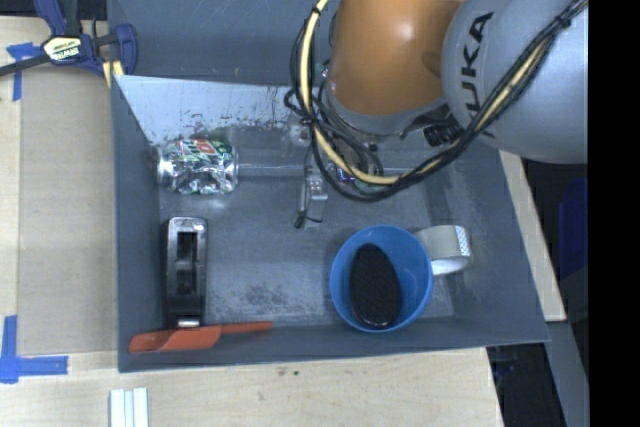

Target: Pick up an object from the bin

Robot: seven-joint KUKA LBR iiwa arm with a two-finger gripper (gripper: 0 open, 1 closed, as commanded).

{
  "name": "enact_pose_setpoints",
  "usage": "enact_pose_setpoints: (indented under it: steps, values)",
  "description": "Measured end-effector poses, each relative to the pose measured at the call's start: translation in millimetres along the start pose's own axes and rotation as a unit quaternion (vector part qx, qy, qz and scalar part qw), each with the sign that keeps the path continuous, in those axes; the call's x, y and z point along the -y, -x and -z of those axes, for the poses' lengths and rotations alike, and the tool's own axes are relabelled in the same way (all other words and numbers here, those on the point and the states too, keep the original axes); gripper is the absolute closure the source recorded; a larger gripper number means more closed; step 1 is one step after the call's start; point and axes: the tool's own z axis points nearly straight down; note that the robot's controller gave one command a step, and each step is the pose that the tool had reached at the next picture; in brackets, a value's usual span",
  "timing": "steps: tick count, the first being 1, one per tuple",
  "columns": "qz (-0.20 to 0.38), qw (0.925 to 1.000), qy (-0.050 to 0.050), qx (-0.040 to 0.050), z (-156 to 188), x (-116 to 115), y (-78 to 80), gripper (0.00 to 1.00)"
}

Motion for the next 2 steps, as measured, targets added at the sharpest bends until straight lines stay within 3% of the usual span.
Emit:
enact_pose_setpoints:
  steps: [1, 2]
  values:
    - [-0.009, 1.0000, 0.001, 0.0031, -17, -2, 0.0, 0.00]
    - [0.191, 0.9815, 0.000, 0.0033, -23, 43, -11.3, 0.00]
